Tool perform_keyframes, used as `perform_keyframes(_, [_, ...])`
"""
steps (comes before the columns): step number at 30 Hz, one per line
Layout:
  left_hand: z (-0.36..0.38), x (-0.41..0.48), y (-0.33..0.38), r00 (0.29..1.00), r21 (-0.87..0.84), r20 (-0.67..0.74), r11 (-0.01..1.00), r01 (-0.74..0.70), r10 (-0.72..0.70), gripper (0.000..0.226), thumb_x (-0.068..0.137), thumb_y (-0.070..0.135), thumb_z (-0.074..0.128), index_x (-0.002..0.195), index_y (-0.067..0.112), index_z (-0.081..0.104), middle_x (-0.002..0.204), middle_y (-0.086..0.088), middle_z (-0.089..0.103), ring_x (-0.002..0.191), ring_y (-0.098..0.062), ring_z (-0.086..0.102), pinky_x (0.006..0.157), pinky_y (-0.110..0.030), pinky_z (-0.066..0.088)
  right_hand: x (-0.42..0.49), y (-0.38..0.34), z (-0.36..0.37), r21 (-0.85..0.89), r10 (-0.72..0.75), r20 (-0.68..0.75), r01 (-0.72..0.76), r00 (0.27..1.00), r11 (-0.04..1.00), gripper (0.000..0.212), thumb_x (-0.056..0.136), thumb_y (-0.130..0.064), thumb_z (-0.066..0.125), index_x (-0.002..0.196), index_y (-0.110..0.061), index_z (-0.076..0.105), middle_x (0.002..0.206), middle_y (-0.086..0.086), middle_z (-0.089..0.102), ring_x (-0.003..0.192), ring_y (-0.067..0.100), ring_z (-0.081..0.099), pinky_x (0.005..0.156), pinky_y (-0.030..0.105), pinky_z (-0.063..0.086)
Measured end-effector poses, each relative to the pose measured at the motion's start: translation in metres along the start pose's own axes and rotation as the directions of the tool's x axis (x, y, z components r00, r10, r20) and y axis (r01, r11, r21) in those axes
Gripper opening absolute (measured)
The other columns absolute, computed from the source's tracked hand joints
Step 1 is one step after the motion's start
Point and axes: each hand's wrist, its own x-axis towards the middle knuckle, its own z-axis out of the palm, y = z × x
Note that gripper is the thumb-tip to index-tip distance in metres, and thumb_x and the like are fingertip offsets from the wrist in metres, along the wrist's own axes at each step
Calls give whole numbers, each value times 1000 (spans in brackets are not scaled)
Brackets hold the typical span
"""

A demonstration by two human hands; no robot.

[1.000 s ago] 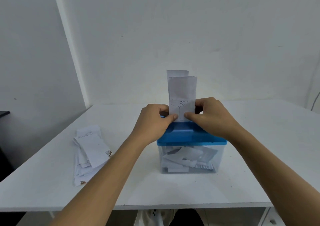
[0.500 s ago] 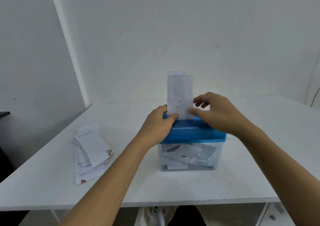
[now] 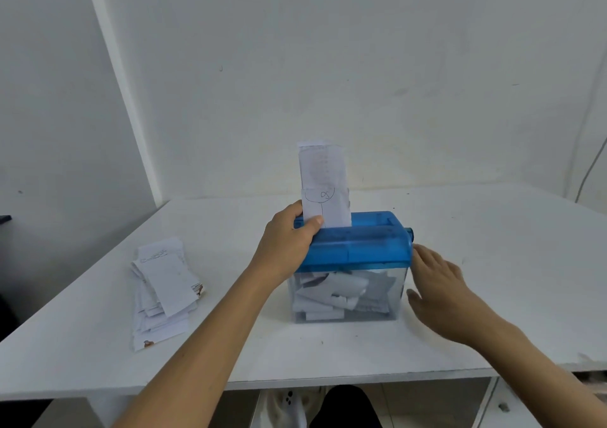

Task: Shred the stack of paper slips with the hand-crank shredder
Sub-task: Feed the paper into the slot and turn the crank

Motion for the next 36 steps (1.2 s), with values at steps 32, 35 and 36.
perform_keyframes(32, [-5,-3,8,997,-9,54,998,61,-61,63,66,54,85,120,33,61,102,24,60,90,8,55,63,-6,44,41,1,-114,472,-138,-293,269,946,840,23,83,-27,80,92,-27,58,98,-9,67,89,21,69,69,42,62])
perform_keyframes(35, [-4,-3,9,996,-21,61,998,63,-61,79,56,63,82,125,29,61,111,18,63,97,0,58,68,-11,45,53,6,-89,503,-67,-360,254,931,826,15,91,-29,72,93,-27,58,100,-7,67,90,18,67,64,35,62])
perform_keyframes(36, [-4,-3,8,996,-20,67,998,65,-63,84,52,65,80,125,29,61,112,17,63,98,-1,58,69,-11,45,56,7,-80,536,-36,-363,240,931,809,12,93,-28,69,93,-25,58,99,-6,68,88,17,68,63,34,62])
